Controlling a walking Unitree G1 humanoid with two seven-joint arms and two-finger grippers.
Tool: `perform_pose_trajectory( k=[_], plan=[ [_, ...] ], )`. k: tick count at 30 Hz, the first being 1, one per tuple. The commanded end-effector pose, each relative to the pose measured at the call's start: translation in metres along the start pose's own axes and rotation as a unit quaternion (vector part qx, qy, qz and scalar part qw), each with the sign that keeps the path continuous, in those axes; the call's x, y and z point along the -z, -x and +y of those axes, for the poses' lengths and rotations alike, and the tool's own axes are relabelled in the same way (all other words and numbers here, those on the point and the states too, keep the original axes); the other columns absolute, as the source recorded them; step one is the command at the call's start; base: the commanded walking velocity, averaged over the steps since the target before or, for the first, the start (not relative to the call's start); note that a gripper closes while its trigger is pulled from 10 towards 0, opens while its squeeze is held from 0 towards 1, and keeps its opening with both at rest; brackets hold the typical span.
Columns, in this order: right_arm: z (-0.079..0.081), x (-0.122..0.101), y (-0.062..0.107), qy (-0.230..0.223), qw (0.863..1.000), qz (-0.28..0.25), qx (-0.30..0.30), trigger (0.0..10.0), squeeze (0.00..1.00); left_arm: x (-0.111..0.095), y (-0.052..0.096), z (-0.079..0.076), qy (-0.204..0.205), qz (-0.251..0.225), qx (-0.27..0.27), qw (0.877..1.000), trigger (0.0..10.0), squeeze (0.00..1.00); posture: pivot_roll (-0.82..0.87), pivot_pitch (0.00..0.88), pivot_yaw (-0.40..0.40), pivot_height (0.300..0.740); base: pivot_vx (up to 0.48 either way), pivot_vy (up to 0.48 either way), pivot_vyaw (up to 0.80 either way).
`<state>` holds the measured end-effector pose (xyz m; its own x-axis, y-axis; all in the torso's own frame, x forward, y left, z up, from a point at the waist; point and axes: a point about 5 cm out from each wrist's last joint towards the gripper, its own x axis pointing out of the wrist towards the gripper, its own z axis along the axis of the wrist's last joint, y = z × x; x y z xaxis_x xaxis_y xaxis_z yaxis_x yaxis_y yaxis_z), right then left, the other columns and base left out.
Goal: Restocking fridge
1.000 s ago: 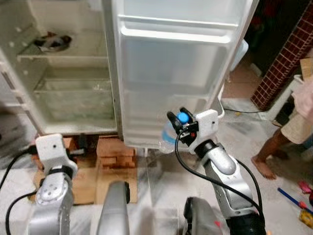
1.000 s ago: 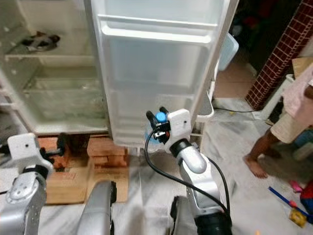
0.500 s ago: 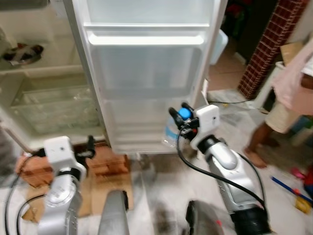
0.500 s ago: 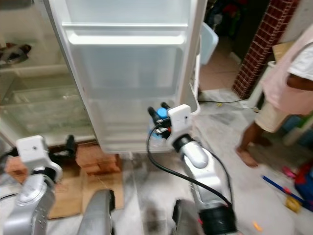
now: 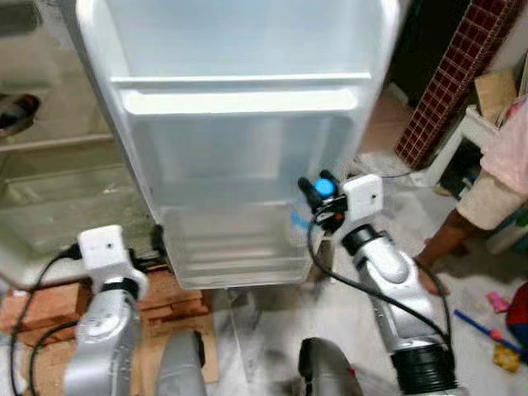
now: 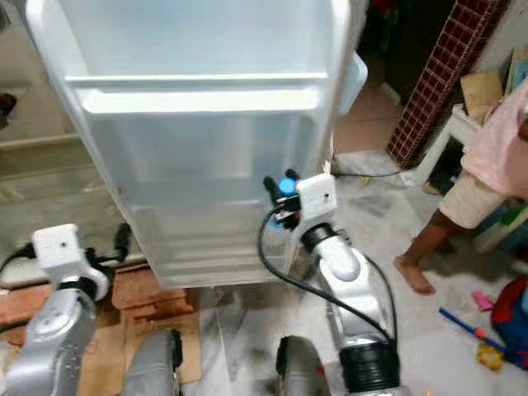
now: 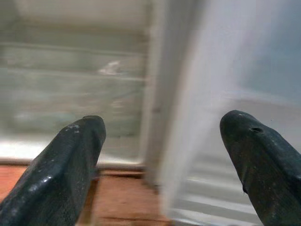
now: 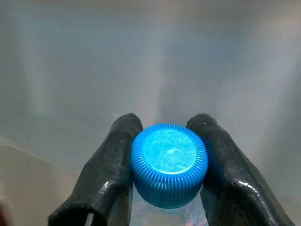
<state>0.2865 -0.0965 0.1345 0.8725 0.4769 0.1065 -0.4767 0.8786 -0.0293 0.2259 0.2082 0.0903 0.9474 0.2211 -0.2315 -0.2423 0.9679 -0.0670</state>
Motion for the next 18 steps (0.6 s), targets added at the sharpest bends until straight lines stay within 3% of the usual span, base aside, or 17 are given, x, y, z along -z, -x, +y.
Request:
perform_pose_trajectory(
  k=[1, 11, 18],
  plan=[
    [-0.0068, -0.0074, 0.0010, 0.015, 1.000, -0.015, 0.005, 10.0, 0.00, -0.0006, 0.0005, -0.0049, 0.003, 0.000, 0.006, 1.000, 10.0, 0.00, 0.04, 0.000, -0.023, 0.607, 0.000, 0.000, 0.00],
    [-0.0035, -0.0037, 0.0015, 0.013, 1.000, -0.010, -0.001, 10.0, 0.00, 0.0078, -0.0004, -0.0027, 0.006, 0.025, 0.005, 1.000, 10.0, 0.00, 0.05, 0.000, -0.023, 0.607, 0.000, 0.000, 0.00],
    [0.0001, -0.0010, 0.0007, 0.010, 1.000, -0.009, -0.010, 10.0, 0.00, 0.0081, 0.0006, -0.0016, 0.008, 0.028, 0.005, 1.000, 10.0, 0.00, 0.05, 0.000, -0.025, 0.553, 0.000, 0.000, 0.00]
  ],
)
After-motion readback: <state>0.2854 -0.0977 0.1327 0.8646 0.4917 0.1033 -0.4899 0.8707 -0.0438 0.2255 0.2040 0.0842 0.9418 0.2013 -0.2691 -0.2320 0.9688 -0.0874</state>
